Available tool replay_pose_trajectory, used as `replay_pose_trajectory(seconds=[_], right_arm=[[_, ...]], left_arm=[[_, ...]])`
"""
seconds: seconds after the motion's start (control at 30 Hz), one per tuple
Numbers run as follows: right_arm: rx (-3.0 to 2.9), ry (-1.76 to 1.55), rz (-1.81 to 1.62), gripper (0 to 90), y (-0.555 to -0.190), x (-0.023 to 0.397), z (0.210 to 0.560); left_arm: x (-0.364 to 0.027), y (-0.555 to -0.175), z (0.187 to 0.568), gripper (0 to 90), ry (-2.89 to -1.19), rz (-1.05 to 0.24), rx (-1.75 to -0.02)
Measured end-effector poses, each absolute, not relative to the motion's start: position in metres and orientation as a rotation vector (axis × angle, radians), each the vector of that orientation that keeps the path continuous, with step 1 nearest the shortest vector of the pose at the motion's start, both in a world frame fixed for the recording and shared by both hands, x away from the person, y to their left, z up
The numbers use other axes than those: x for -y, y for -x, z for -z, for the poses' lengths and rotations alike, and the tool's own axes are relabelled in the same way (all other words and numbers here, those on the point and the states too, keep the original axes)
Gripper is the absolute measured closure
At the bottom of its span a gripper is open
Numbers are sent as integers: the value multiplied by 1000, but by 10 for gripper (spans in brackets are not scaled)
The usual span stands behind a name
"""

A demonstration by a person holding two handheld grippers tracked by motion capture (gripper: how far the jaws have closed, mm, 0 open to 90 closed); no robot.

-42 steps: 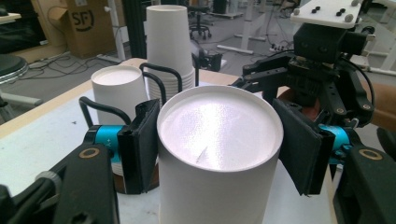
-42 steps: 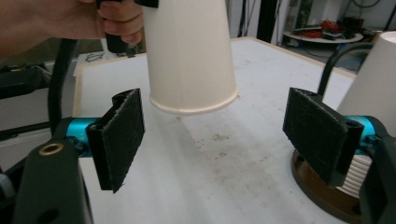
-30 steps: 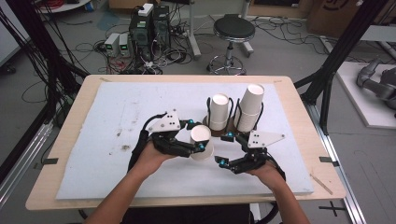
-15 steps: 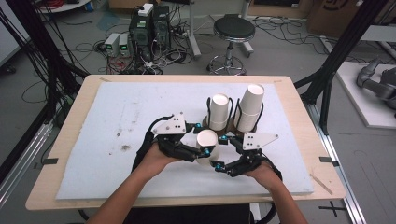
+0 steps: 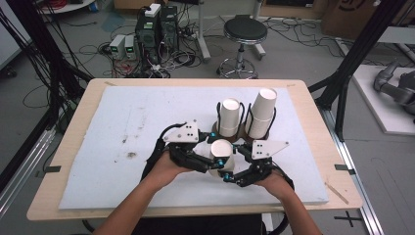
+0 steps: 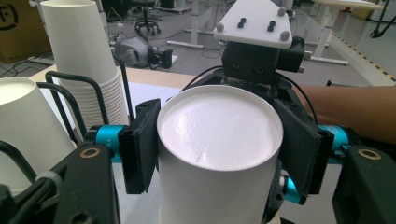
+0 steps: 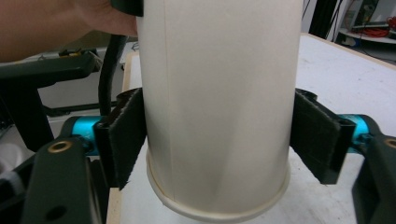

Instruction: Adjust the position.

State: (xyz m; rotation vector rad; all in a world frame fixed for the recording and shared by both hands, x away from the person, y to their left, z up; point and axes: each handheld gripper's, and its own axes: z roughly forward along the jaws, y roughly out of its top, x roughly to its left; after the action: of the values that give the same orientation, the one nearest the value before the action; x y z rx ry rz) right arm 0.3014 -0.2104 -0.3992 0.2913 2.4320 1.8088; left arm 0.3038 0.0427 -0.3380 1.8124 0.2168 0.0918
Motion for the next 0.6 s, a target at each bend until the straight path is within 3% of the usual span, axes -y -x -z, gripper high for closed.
replay_pose_trajectory(seconds=[0.17,0.23,0.27,0.4,0.6], right_arm=[[-2447,-274,-1789,308,-302,212,399],[-2462,-273,-1749,310,-302,212,399],[-2474,-262,-1729,313,-302,212,398],[-2493,-231,-1686,323,-302,210,398],[-2509,-189,-1680,336,-300,209,395]], left_arm=[[-44,-303,336,330,-1873,-134,-186],[-44,-304,333,217,-1913,-148,-184],[-44,-305,333,202,-1919,-141,-175],[-41,-308,331,218,-1950,-116,-123],[-37,-312,339,339,-1992,-47,-79]])
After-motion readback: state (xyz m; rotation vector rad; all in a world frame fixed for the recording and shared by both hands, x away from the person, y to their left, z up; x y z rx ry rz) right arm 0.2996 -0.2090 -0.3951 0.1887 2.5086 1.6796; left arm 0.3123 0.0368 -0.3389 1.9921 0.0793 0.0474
